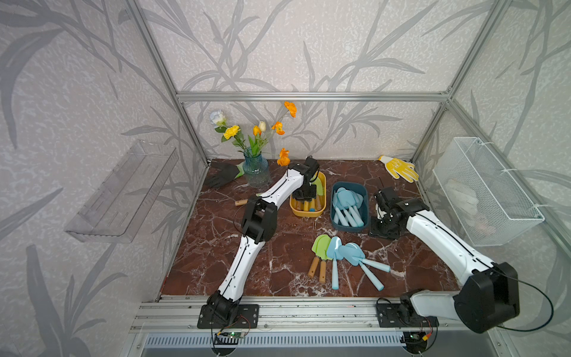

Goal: Sort the small shovels by color and place them into the storage box
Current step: Move the storage box to the center of the board.

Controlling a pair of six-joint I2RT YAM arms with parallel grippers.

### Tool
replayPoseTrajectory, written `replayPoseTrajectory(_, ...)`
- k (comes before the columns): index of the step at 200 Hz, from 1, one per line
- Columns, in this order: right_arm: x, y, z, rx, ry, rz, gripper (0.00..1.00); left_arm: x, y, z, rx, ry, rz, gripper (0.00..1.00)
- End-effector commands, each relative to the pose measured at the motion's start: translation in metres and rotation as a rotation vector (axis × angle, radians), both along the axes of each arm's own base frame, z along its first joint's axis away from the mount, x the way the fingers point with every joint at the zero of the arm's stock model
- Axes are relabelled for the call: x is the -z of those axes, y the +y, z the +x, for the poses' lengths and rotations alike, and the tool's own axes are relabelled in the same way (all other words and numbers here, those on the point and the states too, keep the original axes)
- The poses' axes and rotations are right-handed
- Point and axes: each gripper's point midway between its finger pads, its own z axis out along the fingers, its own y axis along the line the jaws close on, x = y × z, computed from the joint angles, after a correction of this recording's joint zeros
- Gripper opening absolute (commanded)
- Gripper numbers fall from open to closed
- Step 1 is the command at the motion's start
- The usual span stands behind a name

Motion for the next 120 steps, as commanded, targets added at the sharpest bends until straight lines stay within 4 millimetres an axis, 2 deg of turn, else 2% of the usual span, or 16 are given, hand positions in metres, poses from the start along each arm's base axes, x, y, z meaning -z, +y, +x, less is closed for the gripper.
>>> replayPoseTrajectory(1,0.000,-0.004,-0.007,0.015,0.009,-0.011,0.45,0.006,-0.003,-0.035,0.038,0.060,0.041,0.00)
replayPoseTrajectory(42,0.004,-0.002,-0.008,0.015,0.012,0.002,0.45,0.018,-0.006,-0.072,0.039,0.101,0.072,0.00)
replayPoseTrajectory(67,0.005,-0.001,-0.008,0.008,0.012,0.003,0.45,0.016,-0.006,-0.089,0.023,0.106,0.081,0.02)
replayPoseTrajectory(74,0.005,-0.001,-0.008,0.005,0.009,0.005,0.46,0.013,-0.006,-0.091,0.020,0.101,0.083,0.06)
replayPoseTrajectory(97,0.006,0.000,-0.008,-0.011,0.009,0.003,0.47,-0.007,-0.006,-0.089,0.015,0.060,0.089,0.36)
replayPoseTrajectory(120,0.005,0.000,-0.008,-0.027,0.003,0.006,0.48,-0.035,-0.011,-0.082,0.017,0.010,0.066,0.46)
